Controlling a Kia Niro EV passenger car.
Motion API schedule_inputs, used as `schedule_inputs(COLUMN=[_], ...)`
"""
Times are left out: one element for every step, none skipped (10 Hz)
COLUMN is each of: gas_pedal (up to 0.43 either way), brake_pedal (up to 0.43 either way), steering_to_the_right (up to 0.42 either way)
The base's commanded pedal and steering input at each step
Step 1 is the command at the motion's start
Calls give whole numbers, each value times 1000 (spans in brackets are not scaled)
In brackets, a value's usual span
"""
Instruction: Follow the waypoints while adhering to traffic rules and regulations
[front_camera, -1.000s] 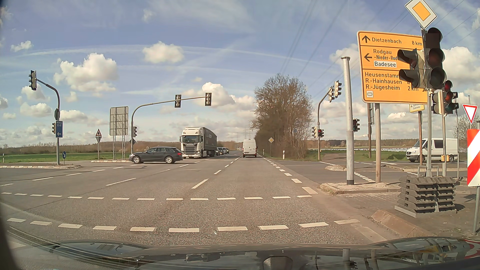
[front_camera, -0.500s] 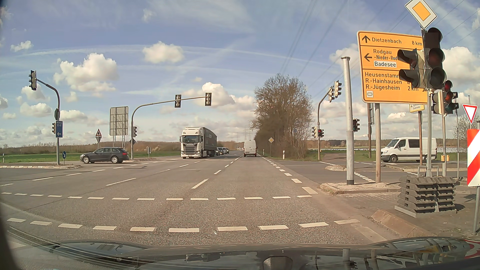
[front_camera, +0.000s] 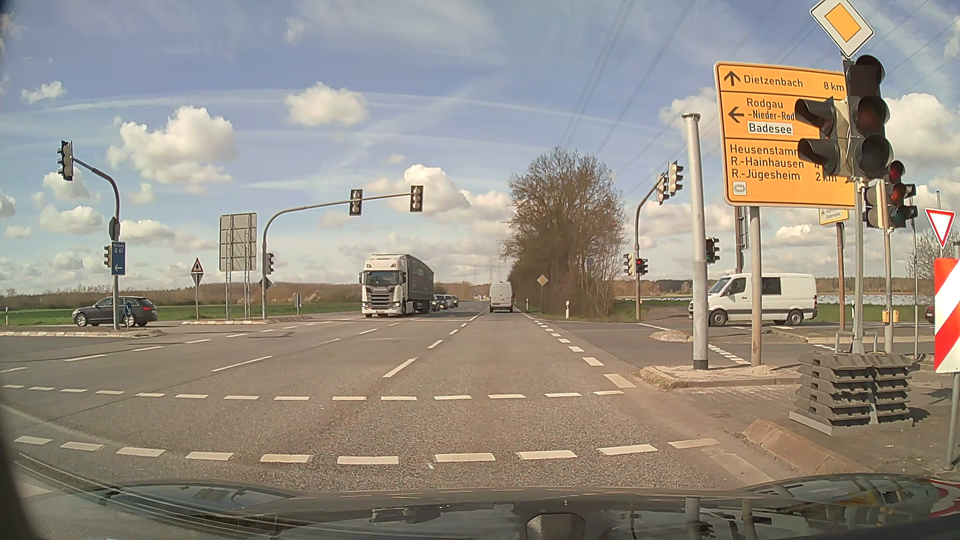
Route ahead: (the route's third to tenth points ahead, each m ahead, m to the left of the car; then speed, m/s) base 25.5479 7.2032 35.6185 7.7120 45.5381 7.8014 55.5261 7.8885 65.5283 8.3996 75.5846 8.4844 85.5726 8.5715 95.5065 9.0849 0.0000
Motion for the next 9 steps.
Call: schedule_inputs(gas_pedal=[0, 0, 0, 0, 0, 0, 0, 0, 0], brake_pedal=[323, 323, 323, 323, 323, 323, 323, 323, 323], steering_to_the_right=[-4, -4, -4, -4, -4, -4, -4, -4, -4])
